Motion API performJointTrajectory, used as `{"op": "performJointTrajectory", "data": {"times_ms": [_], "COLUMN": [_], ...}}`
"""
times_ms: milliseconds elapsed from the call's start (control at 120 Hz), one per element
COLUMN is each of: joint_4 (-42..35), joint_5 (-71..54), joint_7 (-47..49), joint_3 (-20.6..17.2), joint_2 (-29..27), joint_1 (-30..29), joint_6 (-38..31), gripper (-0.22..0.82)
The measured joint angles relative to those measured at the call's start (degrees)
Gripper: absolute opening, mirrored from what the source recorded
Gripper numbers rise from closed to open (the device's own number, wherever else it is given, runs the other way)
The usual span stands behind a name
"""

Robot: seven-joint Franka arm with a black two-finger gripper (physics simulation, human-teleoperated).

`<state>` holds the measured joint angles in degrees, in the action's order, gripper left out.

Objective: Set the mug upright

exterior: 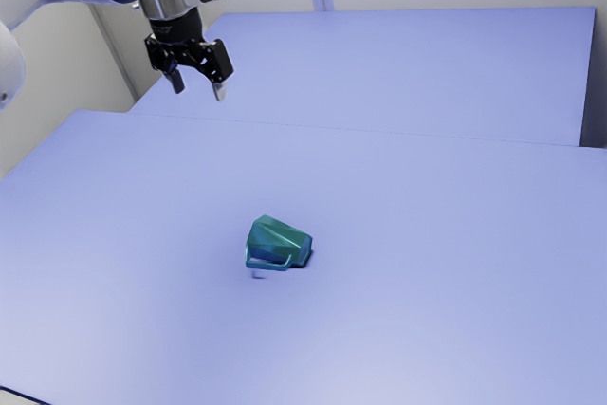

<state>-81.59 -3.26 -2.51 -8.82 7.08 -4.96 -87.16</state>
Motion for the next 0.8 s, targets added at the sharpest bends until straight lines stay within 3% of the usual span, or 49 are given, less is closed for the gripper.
{"op": "performJointTrajectory", "data": {"times_ms": [392,800], "joint_4": [-0.91,-16.91], "joint_5": [1.17,20.28], "joint_7": [0.96,1.36], "joint_3": [-0.09,-0.30], "joint_2": [-0.93,-1.31], "joint_1": [-0.67,-10.97], "joint_6": [-0.11,-3.54], "gripper": [0.60,0.60]}}
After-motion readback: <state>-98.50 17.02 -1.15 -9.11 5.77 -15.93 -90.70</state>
